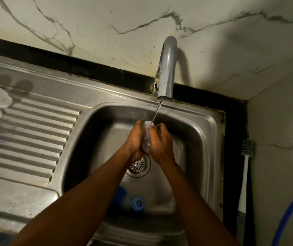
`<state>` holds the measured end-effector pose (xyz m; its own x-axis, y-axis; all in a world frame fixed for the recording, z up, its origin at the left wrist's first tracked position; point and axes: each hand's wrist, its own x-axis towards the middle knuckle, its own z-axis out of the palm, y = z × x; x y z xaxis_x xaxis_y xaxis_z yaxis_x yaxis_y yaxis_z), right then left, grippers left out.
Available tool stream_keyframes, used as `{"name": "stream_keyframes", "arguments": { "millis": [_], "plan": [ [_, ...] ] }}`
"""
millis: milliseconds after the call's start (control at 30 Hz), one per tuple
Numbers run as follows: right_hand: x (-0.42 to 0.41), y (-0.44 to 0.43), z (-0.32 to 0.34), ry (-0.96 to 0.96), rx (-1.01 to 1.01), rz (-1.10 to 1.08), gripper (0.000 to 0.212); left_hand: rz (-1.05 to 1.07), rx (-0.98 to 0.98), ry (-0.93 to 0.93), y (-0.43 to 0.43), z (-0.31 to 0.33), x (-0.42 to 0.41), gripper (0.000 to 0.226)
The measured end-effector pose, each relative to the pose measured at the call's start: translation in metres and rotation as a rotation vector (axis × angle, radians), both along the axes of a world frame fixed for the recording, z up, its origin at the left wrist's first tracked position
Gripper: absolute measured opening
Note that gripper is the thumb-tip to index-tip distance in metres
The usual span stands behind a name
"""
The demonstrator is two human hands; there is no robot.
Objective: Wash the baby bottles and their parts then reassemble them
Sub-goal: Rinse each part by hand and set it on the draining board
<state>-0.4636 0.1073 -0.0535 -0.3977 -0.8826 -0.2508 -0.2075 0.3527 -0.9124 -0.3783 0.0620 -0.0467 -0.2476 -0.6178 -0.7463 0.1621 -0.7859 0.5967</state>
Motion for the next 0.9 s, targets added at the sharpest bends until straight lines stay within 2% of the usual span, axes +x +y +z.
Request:
{"name": "stream_keyframes", "arguments": {
  "millis": [100, 200, 333, 433, 500, 567, 600, 633, 667, 700, 733, 767, 833, 900],
  "plan": [
    [0.002, 0.000, -0.001, -0.147, 0.004, 0.089, 0.030, -0.074, -0.141, -0.048, -0.004, 0.008, -0.002, 0.041],
    [0.005, 0.005, -0.005, -0.063, 0.016, 0.187, 0.032, -0.054, -0.227, -0.198, -0.006, 0.013, -0.004, 0.023],
    [0.006, 0.014, -0.011, 0.045, -0.008, 0.272, 0.034, 0.013, -0.084, -0.157, -0.010, 0.022, -0.002, 0.030],
    [0.004, 0.019, -0.010, 0.076, -0.083, 0.200, 0.051, 0.025, -0.060, -0.162, -0.015, 0.025, -0.007, 0.020],
    [0.001, 0.018, -0.002, 0.033, -0.128, 0.013, 0.044, -0.063, -0.010, -0.023, -0.017, 0.025, -0.010, 0.007],
    [-0.004, 0.014, 0.008, -0.203, -0.098, -0.150, 0.039, -0.145, 0.080, 0.207, -0.019, 0.028, -0.008, 0.006],
    [-0.008, 0.013, 0.011, -0.436, -0.042, -0.168, 0.039, -0.164, 0.105, 0.286, -0.020, 0.029, -0.004, 0.011],
    [-0.012, 0.012, 0.015, -0.699, 0.008, -0.147, 0.043, -0.185, 0.108, 0.338, -0.022, 0.027, 0.000, 0.018],
    [-0.018, 0.014, 0.016, -0.884, 0.056, -0.103, 0.052, -0.219, 0.097, 0.368, -0.024, 0.025, 0.004, 0.028],
    [-0.021, 0.016, 0.018, -0.977, 0.077, -0.027, 0.057, -0.264, 0.094, 0.396, -0.024, 0.026, 0.006, 0.036],
    [-0.025, 0.016, 0.015, -0.957, 0.078, 0.069, 0.050, -0.303, 0.086, 0.392, -0.025, 0.028, 0.007, 0.037],
    [-0.027, 0.015, 0.012, -0.850, 0.061, 0.165, 0.038, -0.340, 0.058, 0.331, -0.025, 0.030, 0.005, 0.030],
    [-0.027, 0.013, 0.005, -0.442, -0.001, 0.273, 0.034, -0.337, -0.037, 0.072, -0.023, 0.033, -0.004, 0.016],
    [-0.016, 0.011, -0.003, -0.065, -0.054, 0.241, 0.037, -0.216, -0.135, -0.170, -0.018, 0.030, -0.016, 0.014]
  ]
}}
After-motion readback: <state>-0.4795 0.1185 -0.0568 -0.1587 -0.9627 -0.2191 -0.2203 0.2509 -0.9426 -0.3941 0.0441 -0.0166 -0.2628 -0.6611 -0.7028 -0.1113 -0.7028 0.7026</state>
